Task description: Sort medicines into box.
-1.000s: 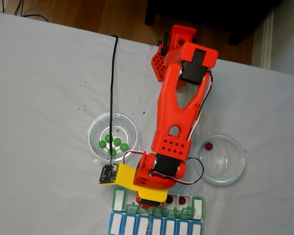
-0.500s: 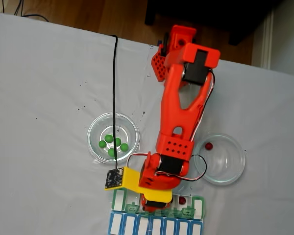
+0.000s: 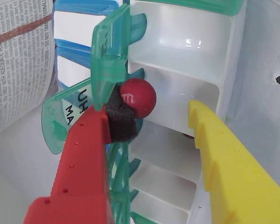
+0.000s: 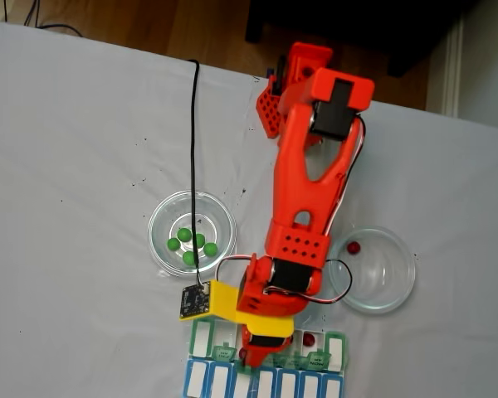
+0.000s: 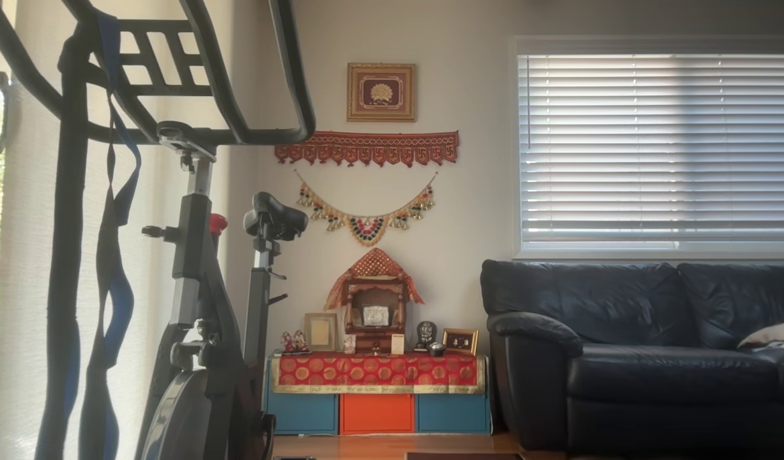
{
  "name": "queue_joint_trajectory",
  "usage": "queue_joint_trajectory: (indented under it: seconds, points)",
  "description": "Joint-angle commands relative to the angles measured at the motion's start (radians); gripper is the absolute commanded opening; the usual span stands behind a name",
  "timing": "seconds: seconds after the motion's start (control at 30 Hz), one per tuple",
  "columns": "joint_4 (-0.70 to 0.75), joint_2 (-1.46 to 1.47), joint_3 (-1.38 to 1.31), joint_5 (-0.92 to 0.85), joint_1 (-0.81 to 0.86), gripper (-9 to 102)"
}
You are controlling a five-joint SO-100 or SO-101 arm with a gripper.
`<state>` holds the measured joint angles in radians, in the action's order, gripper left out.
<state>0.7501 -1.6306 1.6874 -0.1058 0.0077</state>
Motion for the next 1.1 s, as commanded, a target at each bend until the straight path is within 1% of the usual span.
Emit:
queue_joint_trajectory:
  seconds: [0.0, 0.2, 0.53, 0.6, 0.63, 0.7, 0.73, 0.77, 0.93, 1.07]
  points:
    - [0.014, -0.121, -0.006, -0.008, -0.031, 24]
    - [0.038, -0.147, 0.002, 0.002, -0.040, 25]
    - [0.028, -0.158, 0.009, 0.014, -0.041, 22]
    - [0.025, -0.170, 0.014, 0.021, -0.046, 19]
    - [0.009, -0.189, 0.025, 0.026, -0.052, 14]
    - [-0.091, -0.279, 0.110, 0.023, -0.080, 2]
    - [-0.152, -0.342, 0.179, 0.018, -0.095, 1]
    - [-0.160, -0.370, 0.201, 0.018, -0.101, 1]
    - [-0.029, -0.471, 0.198, 0.098, -0.164, 1]
    - [0.115, -0.491, 0.140, 0.097, -0.206, 1]
